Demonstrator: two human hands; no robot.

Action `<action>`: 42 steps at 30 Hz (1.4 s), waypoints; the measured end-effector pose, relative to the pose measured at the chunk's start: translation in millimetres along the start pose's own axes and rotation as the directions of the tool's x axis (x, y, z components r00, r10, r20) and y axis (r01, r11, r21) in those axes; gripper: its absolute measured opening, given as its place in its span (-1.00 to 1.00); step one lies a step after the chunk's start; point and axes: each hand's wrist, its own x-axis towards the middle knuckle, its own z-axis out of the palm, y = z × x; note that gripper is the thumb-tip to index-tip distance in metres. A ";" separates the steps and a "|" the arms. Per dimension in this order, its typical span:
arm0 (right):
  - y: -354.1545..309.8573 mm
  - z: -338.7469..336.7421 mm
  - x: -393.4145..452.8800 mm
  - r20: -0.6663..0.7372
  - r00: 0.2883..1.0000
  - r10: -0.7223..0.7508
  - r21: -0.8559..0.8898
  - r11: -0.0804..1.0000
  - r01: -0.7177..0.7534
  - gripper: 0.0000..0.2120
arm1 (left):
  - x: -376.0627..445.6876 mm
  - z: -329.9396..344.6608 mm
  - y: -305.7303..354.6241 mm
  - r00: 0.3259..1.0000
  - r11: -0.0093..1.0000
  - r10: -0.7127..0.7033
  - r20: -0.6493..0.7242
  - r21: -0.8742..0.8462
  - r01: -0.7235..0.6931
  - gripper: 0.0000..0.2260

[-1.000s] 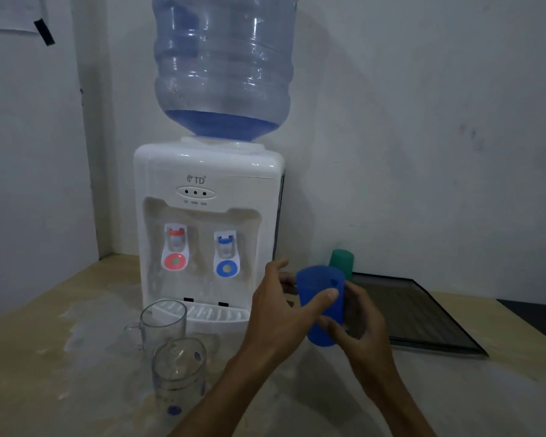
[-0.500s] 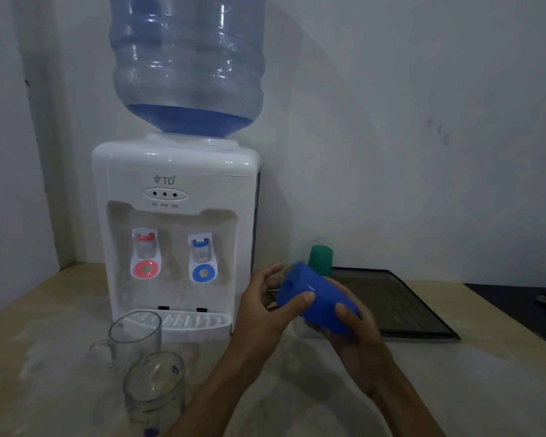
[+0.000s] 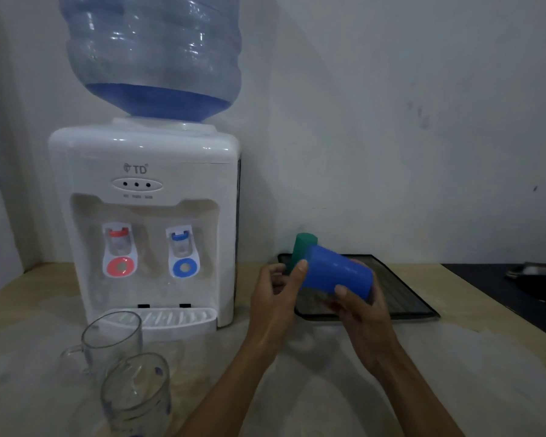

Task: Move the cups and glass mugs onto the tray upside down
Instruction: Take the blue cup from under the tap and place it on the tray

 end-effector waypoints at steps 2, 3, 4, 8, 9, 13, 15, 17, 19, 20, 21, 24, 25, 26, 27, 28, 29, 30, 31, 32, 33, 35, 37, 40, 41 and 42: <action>-1.7 -2.0 1.6 -0.112 0.994 -0.017 0.030 0.999 0.020 -0.46 | -1.1 0.0 -11.2 0.998 0.999 -0.024 -0.049 -0.050 0.022 -0.44; -2.5 -3.2 2.8 -0.168 0.985 -0.029 0.037 0.999 0.036 -0.49 | -2.1 -1.2 -17.6 0.997 0.998 -0.033 -0.067 -0.056 0.029 -0.49; -2.0 -5.7 3.7 -0.224 0.974 -0.041 0.037 0.998 0.051 -0.50 | -2.8 -2.8 -25.7 0.996 0.998 -0.041 -0.076 -0.042 0.038 -0.53; 1.7 -17.6 8.6 -0.390 0.918 -0.080 0.011 0.996 0.091 -0.63 | -0.9 -9.2 -56.7 0.995 0.987 -0.088 -0.057 0.131 0.094 -0.74; 3.8 -20.7 9.4 -0.418 0.904 -0.094 -0.001 0.995 0.103 -0.71 | 0.5 -10.4 -62.1 0.995 0.982 -0.081 -0.050 0.166 0.088 -0.78; 5.8 -28.2 12.1 -0.503 0.856 -0.119 -0.055 0.993 0.105 -0.74 | 2.9 -11.9 -68.7 0.998 0.980 -0.034 -0.046 0.192 0.043 -0.85; 6.1 -30.3 12.4 -0.540 0.832 -0.130 -0.099 0.991 0.091 -0.66 | 3.2 -13.0 -70.4 0.998 0.982 -0.029 -0.052 0.184 0.038 -0.88; 5.6 -31.0 12.2 -0.566 0.809 -0.158 -0.154 0.984 0.085 -0.57 | 4.5 -13.7 -71.5 0.998 0.986 -0.030 -0.061 0.162 0.040 -0.90; 5.2 -31.7 11.5 -0.574 0.796 -0.193 -0.218 0.973 0.079 -0.53 | 5.7 -14.2 -71.4 0.997 0.989 -0.039 -0.073 0.142 0.049 -0.91; 4.9 -32.2 11.5 -0.569 0.794 -0.212 -0.254 0.964 0.075 -0.51 | 6.2 -14.3 -71.3 0.996 0.989 -0.042 -0.078 0.138 0.053 -0.92; 4.9 -32.9 11.6 -0.562 0.794 -0.232 -0.295 0.953 0.070 -0.49 | 6.9 -14.3 -72.0 0.996 0.989 -0.047 -0.080 0.133 0.058 -0.92; 3.5 -38.0 18.2 -0.549 0.791 -0.271 -0.410 0.912 0.028 -0.39 | 8.9 -13.8 -73.5 0.994 0.991 -0.062 -0.090 0.115 0.072 -0.94; 2.5 -40.2 23.7 -0.551 0.789 -0.270 -0.438 0.899 0.002 -0.35 | 9.4 -13.4 -74.0 0.994 0.991 -0.062 -0.092 0.110 0.072 -0.94; 1.7 -42.6 31.6 -0.554 0.790 -0.262 -0.466 0.884 -0.033 -0.32 | 10.4 -13.3 -75.2 0.994 0.992 -0.060 -0.096 0.107 0.070 -0.95; 0.2 -45.4 40.6 -0.551 0.796 -0.250 -0.497 0.865 -0.072 -0.30 | 10.7 -12.7 -75.7 0.993 0.992 -0.058 -0.100 0.105 0.068 -0.95; -1.4 -48.0 50.5 -0.539 0.809 -0.235 -0.531 0.840 -0.110 -0.29 | 10.8 -12.1 -76.1 0.993 0.992 -0.054 -0.106 0.105 0.065 -0.95; -2.0 -49.9 61.8 -0.518 0.827 -0.221 -0.571 0.809 -0.142 -0.28 | 11.7 -11.6 -77.0 0.992 0.992 -0.050 -0.112 0.110 0.063 -0.95; -2.5 -51.2 73.2 -0.488 0.847 -0.211 -0.617 0.770 -0.164 -0.27 | 12.2 -10.9 -77.7 0.992 0.991 -0.047 -0.118 0.117 0.061 -0.95; -2.7 -52.1 84.5 -0.455 0.867 -0.203 -0.664 0.726 -0.178 -0.26 | 11.9 -10.0 -77.7 0.991 0.991 -0.046 -0.122 0.122 0.061 -0.95; -0.2 -53.2 97.6 -0.423 0.885 -0.197 -0.710 0.678 -0.188 -0.25 | 13.5 -8.9 -79.2 0.991 0.990 -0.043 -0.127 0.126 0.059 -0.95; 1.4 -53.5 108.4 -0.391 0.901 -0.189 -0.757 0.622 -0.198 -0.23 | 12.9 -8.4 -79.0 0.990 0.990 -0.044 -0.130 0.125 0.061 -0.94; 8.0 -54.8 128.7 -0.345 0.925 -0.158 -0.831 0.510 -0.222 -0.20 | 12.1 -7.4 -78.9 0.990 0.990 -0.049 -0.132 0.123 0.066 -0.93; 18.0 -55.1 148.4 -0.331 0.937 -0.115 -0.856 0.454 -0.247 -0.16 | 13.1 -6.9 -79.4 0.990 0.990 -0.049 -0.135 0.121 0.066 -0.93; 33.7 -55.7 170.4 -0.326 0.943 -0.067 -0.876 0.397 -0.275 -0.12 | 14.0 -6.1 -79.3 0.987 0.989 -0.060 -0.146 0.129 0.079 -0.92; 38.8 -55.8 176.6 -0.320 0.946 -0.054 -0.885 0.374 -0.278 -0.10 | 14.5 -5.7 -79.3 0.987 0.988 -0.058 -0.150 0.133 0.079 -0.92; 43.4 -55.9 181.4 -0.314 0.949 -0.042 -0.895 0.347 -0.280 -0.09 | 14.5 -5.3 -79.3 0.987 0.988 -0.055 -0.153 0.136 0.076 -0.93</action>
